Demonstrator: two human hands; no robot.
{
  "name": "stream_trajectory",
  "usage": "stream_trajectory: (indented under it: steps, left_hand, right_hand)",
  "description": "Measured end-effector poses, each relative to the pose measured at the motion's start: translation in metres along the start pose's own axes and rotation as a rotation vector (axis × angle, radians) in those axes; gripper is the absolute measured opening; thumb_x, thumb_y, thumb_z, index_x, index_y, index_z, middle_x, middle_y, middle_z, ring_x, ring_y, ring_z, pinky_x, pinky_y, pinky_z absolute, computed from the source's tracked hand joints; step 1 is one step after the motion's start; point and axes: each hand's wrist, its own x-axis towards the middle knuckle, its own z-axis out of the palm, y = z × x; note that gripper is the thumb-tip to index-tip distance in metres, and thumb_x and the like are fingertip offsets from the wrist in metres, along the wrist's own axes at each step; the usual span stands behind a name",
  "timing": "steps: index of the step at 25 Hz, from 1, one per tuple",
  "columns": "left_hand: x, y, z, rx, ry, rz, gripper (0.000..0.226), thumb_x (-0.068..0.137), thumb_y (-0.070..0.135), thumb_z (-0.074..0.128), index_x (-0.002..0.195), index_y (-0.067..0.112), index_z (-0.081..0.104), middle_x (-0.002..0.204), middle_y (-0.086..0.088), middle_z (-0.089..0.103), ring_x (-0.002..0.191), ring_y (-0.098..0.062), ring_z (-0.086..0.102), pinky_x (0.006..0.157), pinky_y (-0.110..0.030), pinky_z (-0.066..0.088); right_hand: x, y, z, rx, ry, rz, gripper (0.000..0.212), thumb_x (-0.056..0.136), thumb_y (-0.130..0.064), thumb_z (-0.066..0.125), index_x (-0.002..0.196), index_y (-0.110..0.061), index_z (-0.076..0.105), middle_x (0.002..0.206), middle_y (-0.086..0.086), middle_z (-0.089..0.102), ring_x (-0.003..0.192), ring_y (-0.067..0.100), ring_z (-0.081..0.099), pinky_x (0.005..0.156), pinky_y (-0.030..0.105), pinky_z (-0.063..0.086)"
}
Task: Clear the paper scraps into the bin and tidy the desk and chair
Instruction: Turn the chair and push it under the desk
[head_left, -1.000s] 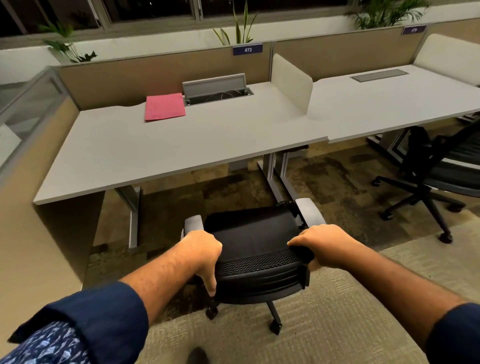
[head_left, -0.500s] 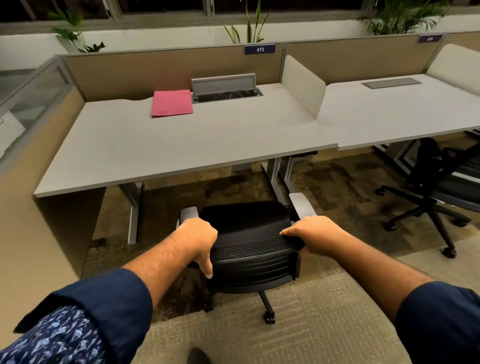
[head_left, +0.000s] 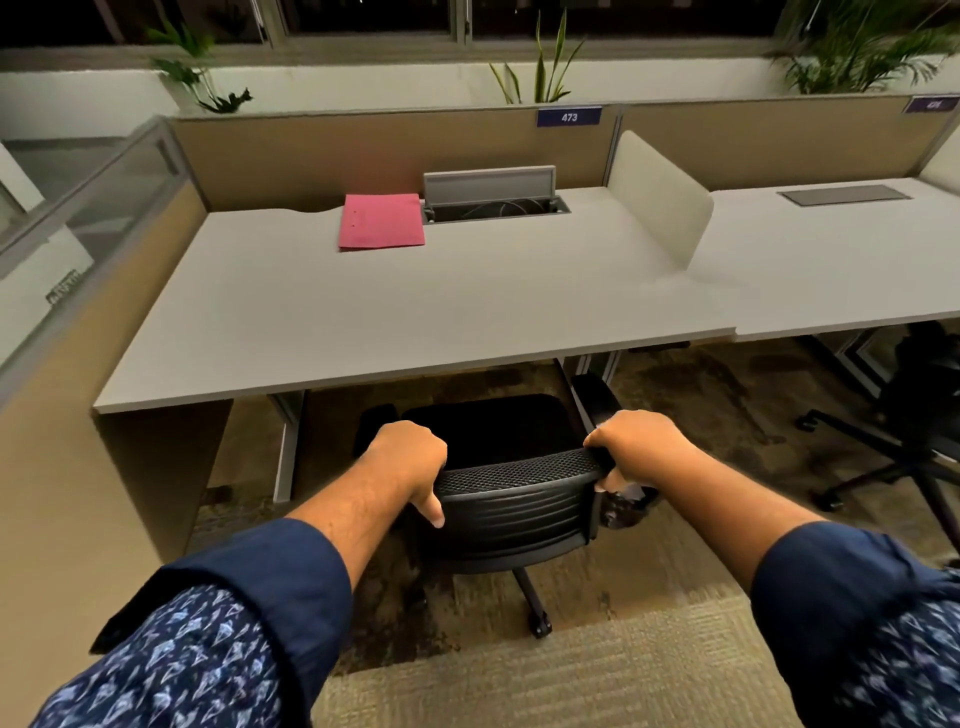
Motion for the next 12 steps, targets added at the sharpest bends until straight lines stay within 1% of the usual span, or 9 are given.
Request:
stream_trajectory:
  steps: [3,4,6,8,10,12]
  left_hand:
    - [0.019,-0.025,-0.006,-0.025,-0.014,-0.021,0.081,0.073,0.072,0.08,0.136,0.024,0.066,0.12,0.002,0.073,0.114,-0.026,0.069,0.096,-0.044,0.058]
    - [0.025,-0.031,-0.008,-0.028,-0.035,-0.031,0.082,0.074,0.07,0.08,0.14,0.024,0.064,0.126,0.001,0.072,0.119,-0.027,0.067,0.098,-0.045,0.057]
    - [0.036,-0.04,-0.013,-0.03,-0.085,-0.043,0.083,0.078,0.067,0.08,0.145,0.023,0.059,0.134,-0.001,0.069,0.125,-0.03,0.065,0.103,-0.047,0.056]
    - [0.047,-0.052,-0.019,-0.041,-0.134,-0.051,0.081,0.082,0.065,0.078,0.147,0.021,0.057,0.137,-0.004,0.067,0.126,-0.032,0.064,0.105,-0.048,0.055]
    - [0.055,-0.065,-0.024,-0.053,-0.167,-0.069,0.08,0.084,0.064,0.077,0.147,0.019,0.056,0.139,-0.005,0.065,0.128,-0.033,0.063,0.107,-0.048,0.053]
    - [0.06,-0.077,-0.029,-0.054,-0.148,-0.076,0.077,0.085,0.063,0.076,0.146,0.019,0.056,0.14,-0.005,0.065,0.128,-0.033,0.063,0.107,-0.047,0.052]
  right_hand:
    - [0.031,-0.007,-0.014,0.043,-0.005,0.097,0.053,0.076,-0.061,0.083,0.12,-0.033,0.073,0.11,-0.004,0.074,0.103,0.024,0.072,0.078,0.036,0.058]
    - [0.039,-0.009,-0.017,0.063,0.0,0.115,0.052,0.077,-0.06,0.083,0.119,-0.031,0.073,0.11,-0.003,0.074,0.104,0.025,0.072,0.078,0.036,0.057]
    - [0.05,-0.012,-0.02,0.104,0.014,0.119,0.052,0.078,-0.057,0.083,0.12,-0.029,0.073,0.112,-0.002,0.074,0.108,0.025,0.071,0.084,0.038,0.058]
    - [0.063,-0.013,-0.025,0.13,0.001,0.083,0.063,0.078,-0.056,0.084,0.132,-0.027,0.068,0.124,0.0,0.074,0.118,0.026,0.069,0.096,0.04,0.057]
    - [0.075,-0.01,-0.035,0.206,-0.02,0.056,0.078,0.081,-0.053,0.085,0.149,-0.024,0.058,0.141,0.003,0.068,0.132,0.027,0.062,0.109,0.041,0.05]
    - [0.089,-0.005,-0.044,0.288,-0.044,0.055,0.083,0.084,-0.05,0.084,0.156,-0.025,0.051,0.152,0.003,0.061,0.141,0.027,0.055,0.116,0.041,0.044]
